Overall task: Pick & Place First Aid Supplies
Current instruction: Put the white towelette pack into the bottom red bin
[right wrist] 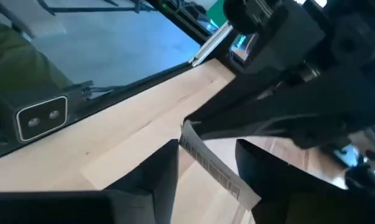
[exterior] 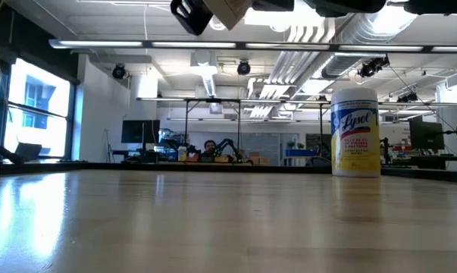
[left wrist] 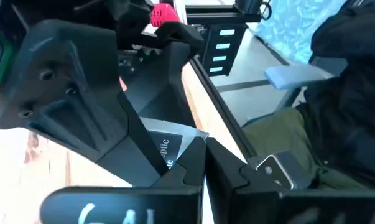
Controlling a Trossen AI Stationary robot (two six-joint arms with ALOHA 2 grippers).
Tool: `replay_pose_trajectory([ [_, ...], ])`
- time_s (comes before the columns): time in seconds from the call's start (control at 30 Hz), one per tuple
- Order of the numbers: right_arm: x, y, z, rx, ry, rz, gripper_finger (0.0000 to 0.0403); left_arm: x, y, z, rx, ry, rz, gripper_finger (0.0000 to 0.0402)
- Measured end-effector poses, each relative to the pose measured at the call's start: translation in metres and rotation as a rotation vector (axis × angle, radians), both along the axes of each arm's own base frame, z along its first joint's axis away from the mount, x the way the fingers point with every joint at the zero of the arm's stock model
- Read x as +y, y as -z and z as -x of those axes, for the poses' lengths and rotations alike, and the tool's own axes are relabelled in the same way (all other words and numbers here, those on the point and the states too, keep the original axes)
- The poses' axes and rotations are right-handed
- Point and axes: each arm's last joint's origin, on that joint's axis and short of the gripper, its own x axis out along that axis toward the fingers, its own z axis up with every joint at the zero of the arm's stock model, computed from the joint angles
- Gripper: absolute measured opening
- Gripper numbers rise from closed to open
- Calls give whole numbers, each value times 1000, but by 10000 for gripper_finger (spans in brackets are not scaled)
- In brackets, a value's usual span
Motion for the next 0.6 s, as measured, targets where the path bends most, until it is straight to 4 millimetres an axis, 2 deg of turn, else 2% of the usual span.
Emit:
replay_pose_trajectory([
  [0.17,-1,1,1,33,20,-27,105,-1,-5,0,-25,-6,-26,3],
  [0.37,-2,3,1,63,34,-51,12,-1,-12,-3,-24,-36,-39,25],
  [0.6,-9,5,0,145,101,-138,7,-3,-36,-7,66,-62,-77,113],
])
